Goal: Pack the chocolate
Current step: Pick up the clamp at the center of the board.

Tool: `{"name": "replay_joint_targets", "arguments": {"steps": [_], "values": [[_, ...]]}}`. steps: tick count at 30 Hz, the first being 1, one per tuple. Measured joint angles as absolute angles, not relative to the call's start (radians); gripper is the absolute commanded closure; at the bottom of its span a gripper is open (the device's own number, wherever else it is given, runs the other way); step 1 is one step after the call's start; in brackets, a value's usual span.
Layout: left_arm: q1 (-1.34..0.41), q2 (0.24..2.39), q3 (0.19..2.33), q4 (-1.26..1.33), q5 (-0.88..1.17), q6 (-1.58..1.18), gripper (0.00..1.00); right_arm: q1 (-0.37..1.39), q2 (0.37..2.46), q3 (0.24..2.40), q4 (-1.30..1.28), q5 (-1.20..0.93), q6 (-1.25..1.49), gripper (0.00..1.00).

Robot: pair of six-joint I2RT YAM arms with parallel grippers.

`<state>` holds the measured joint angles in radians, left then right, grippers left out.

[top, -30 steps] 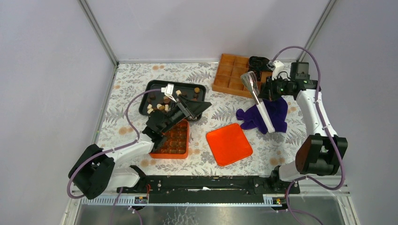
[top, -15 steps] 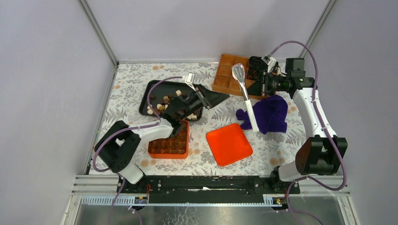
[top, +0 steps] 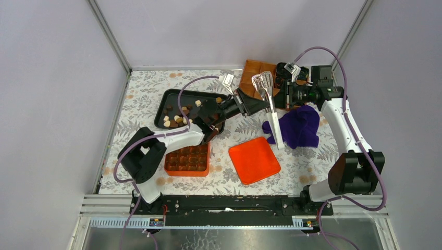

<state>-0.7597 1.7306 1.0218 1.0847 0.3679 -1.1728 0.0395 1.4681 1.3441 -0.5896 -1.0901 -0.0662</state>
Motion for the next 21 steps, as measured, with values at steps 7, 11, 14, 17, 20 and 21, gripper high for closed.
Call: {"name": "replay_joint_targets", "arguments": {"steps": [7, 11, 14, 17, 20, 21], "values": [[-0.773, 1.728, 1.102, 0.908, 0.37, -1.083, 0.52, 0.039, 1.461, 1.344, -0.589, -1.052, -0.08, 1.0], [-0.773, 1.691, 1.103, 0.8, 0.332, -1.023, 0.49, 0.039, 1.459, 1.344, -0.59, -1.017, -0.093, 1.0], [-0.778, 1.662, 1.103, 0.73, 0.302, -0.987, 0.48, 0.039, 1.459, 1.344, -0.589, -1.007, -0.097, 1.0], [-0.781, 1.649, 1.105, 0.681, 0.264, -0.954, 0.48, 0.046, 1.456, 1.344, -0.598, -1.018, -0.099, 1.0], [-0.786, 1.649, 1.114, 0.629, 0.238, -0.934, 0.47, 0.062, 1.443, 1.344, -0.602, -1.021, -0.1, 1.0], [-0.786, 1.649, 1.117, 0.62, 0.23, -0.927, 0.47, 0.066, 1.439, 1.344, -0.603, -1.021, -0.1, 1.0]]}}
